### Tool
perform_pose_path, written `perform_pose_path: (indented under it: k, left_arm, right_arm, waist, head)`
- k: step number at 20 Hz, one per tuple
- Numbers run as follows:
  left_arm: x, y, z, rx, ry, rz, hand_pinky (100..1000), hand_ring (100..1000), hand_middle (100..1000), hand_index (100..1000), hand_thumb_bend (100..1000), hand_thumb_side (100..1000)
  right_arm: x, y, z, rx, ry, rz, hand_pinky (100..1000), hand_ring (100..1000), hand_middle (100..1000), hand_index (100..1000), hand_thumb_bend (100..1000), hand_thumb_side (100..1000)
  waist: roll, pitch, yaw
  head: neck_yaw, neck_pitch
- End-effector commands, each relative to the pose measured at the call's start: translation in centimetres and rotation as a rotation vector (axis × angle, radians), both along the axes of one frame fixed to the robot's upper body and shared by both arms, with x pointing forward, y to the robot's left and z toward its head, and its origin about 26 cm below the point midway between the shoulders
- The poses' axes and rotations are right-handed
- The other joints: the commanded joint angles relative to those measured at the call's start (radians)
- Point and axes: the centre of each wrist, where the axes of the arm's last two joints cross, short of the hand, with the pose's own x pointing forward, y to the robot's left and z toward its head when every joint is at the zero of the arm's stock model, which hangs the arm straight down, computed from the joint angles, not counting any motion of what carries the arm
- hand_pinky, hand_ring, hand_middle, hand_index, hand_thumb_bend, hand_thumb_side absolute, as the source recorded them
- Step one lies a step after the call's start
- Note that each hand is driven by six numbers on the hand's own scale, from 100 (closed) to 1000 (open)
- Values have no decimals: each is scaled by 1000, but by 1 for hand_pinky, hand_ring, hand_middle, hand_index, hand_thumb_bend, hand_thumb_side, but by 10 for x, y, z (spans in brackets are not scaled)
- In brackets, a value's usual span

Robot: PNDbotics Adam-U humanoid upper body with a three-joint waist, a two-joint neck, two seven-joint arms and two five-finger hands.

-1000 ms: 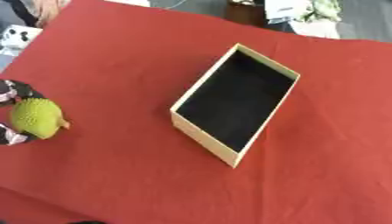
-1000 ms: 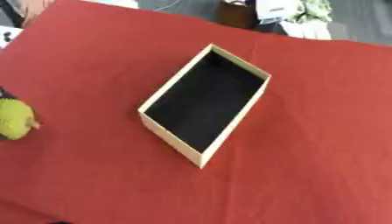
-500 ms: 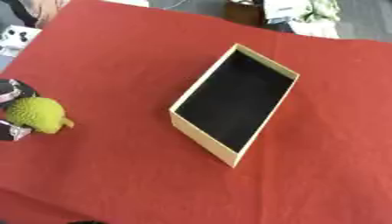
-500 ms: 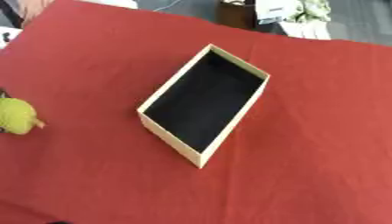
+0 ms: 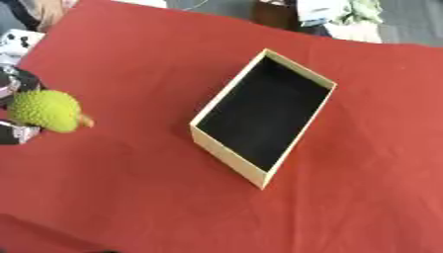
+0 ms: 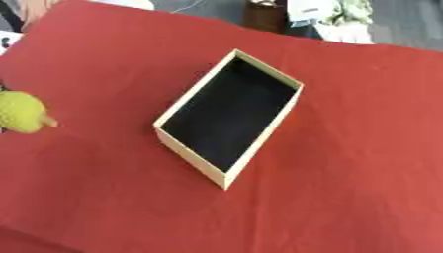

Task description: Pick up objects on the table and place them in the box.

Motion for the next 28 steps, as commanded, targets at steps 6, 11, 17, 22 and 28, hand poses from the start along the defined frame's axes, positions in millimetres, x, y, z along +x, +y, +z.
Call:
perform_pose_path:
  k: [6, 11, 17, 22, 28]
  left_arm:
    - [-6, -73, 73, -7, -293, -370, 358, 504, 519, 629, 100, 100]
    - [6, -123, 82, -38, -332, -604, 345, 496, 509, 620, 100, 100]
    - [21, -169, 79, 16, -322, -711, 359, 504, 517, 630, 100, 100]
    - [34, -193, 72, 59, -367, -721, 351, 500, 526, 641, 100, 100]
    - [54, -208, 56, 137, -335, -694, 367, 498, 522, 650, 100, 100]
  right_arm:
    - [-4, 2, 12, -23, -38, 13, 799, 836, 829, 829, 100, 851]
    - [-3, 6, 14, -29, -40, 36, 799, 836, 829, 829, 100, 852]
    - [-2, 8, 14, -25, -37, 48, 798, 835, 829, 828, 100, 855]
    - [-2, 9, 13, -18, -32, 53, 796, 835, 829, 828, 100, 860]
    - [-2, 9, 12, -15, -27, 58, 796, 835, 830, 828, 100, 862]
  waist:
    - [13, -33, -7]
    - [16, -39, -16]
    - [19, -38, -30]
    - [22, -36, -32]
    - [21, -35, -35]
  head:
    - [-9, 14]
    - [-9, 18]
    - [-15, 13]
    - [-8, 7]
    - [15, 5]
